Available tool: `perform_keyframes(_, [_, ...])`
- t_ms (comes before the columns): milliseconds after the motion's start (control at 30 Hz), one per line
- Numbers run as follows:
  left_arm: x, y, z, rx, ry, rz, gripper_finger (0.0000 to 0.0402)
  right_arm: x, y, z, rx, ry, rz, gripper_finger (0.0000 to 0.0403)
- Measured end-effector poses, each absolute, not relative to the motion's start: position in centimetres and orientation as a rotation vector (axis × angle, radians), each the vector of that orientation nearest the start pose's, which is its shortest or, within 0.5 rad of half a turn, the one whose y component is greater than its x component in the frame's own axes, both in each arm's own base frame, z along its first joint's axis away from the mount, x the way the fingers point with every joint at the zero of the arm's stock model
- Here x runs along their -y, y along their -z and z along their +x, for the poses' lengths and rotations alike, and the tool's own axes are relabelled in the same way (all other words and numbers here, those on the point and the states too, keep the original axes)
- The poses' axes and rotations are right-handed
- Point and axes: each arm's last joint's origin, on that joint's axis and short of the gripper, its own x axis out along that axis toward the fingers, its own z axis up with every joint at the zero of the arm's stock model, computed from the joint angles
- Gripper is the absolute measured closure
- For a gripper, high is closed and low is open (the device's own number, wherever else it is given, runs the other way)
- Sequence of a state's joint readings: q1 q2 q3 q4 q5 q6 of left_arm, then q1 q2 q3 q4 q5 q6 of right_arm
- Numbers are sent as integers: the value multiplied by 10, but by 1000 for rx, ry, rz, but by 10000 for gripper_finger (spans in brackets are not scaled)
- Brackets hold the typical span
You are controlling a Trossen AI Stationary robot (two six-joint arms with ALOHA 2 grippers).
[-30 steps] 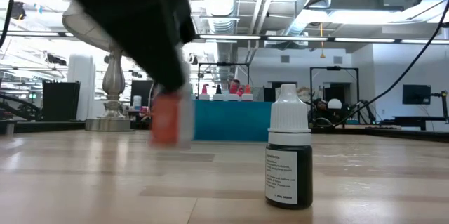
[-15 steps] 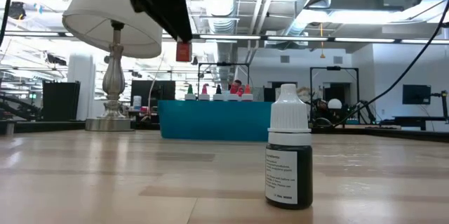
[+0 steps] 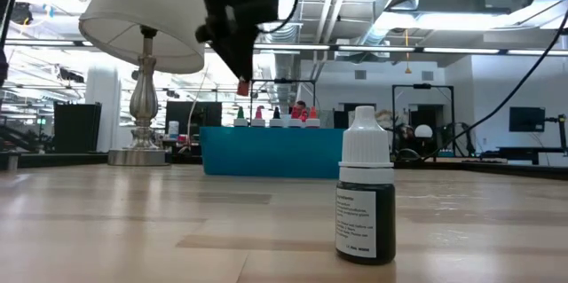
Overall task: Pick & Place food coloring
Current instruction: Put the small orange food coloring bottle into the bin
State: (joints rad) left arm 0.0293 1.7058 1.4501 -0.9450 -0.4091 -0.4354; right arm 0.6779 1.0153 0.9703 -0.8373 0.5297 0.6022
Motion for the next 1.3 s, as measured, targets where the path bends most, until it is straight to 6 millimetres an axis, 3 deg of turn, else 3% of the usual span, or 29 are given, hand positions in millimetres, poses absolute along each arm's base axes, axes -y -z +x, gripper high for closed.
perform_keyframes(167, [-62, -273, 340, -1076, -627, -282, 320, -101, -305, 158, -726, 110, 87, 285])
perform_keyframes(333, [-75, -265, 340, -1119, -607, -333, 320, -98, -305, 160, -726, 129, 95, 285])
perform_keyframes(1300, [-52, -198, 331, -1112, -701, -386, 320, -94, -305, 162, -730, 155, 119, 285])
